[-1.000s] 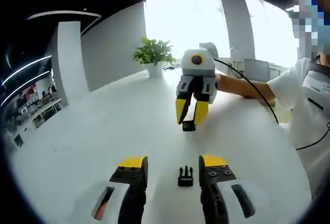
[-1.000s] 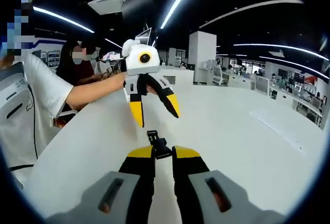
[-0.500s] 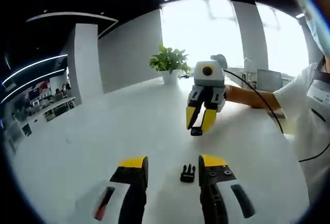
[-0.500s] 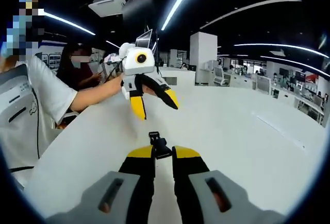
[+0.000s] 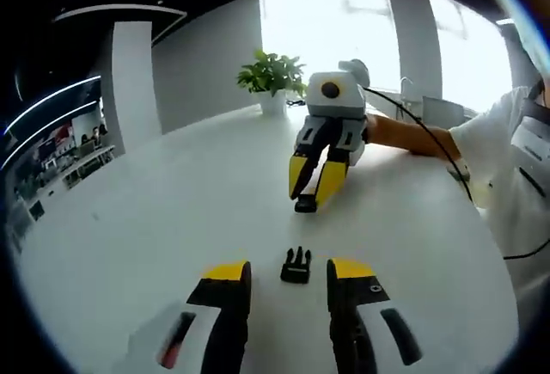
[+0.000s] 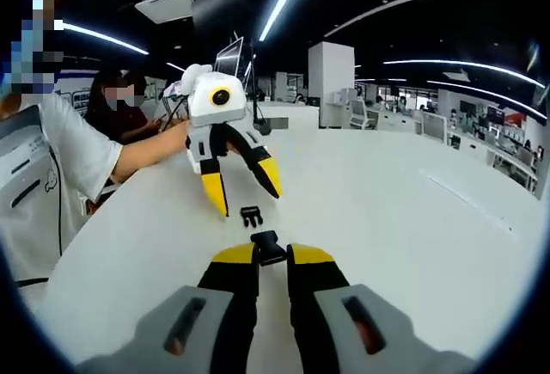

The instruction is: Snap the two parts of the plastic buckle together until the buckle closes and remains connected.

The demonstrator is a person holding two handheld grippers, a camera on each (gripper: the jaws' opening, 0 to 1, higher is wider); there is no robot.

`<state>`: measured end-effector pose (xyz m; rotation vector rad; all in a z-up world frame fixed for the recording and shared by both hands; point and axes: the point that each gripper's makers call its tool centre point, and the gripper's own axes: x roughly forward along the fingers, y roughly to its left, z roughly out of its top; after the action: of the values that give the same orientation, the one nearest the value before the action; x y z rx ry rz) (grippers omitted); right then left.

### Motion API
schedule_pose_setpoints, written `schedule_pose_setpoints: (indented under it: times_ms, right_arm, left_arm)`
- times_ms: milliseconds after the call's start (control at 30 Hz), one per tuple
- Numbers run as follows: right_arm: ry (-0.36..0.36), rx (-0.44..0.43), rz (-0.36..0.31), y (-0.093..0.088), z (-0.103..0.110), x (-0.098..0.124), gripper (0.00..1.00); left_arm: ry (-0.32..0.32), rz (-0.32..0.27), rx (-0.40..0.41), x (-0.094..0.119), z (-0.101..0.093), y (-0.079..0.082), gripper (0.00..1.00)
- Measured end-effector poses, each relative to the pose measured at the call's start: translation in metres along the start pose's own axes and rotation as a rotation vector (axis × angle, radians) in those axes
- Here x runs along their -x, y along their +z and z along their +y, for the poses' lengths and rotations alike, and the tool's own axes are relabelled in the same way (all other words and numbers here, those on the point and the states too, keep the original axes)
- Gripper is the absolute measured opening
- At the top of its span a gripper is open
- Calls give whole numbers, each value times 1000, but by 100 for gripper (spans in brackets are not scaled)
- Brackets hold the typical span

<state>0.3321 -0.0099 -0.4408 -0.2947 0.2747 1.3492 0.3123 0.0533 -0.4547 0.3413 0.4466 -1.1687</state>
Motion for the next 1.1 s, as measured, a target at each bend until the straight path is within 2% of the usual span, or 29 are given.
schedule_pose_setpoints:
  times_ms: [633,900,1100]
  right_arm:
    - [1,1,-8,5,5,1,13]
    - [15,-2,11,1,9,-4,13]
    - [24,-3,8,1,10,-6,13]
  left_arm:
    - [-40,16,12,0,-4,-5,13]
    - [-40,14,1,1,-2,-4,12]
    - [-72,-42,17,5,-6,7,11]
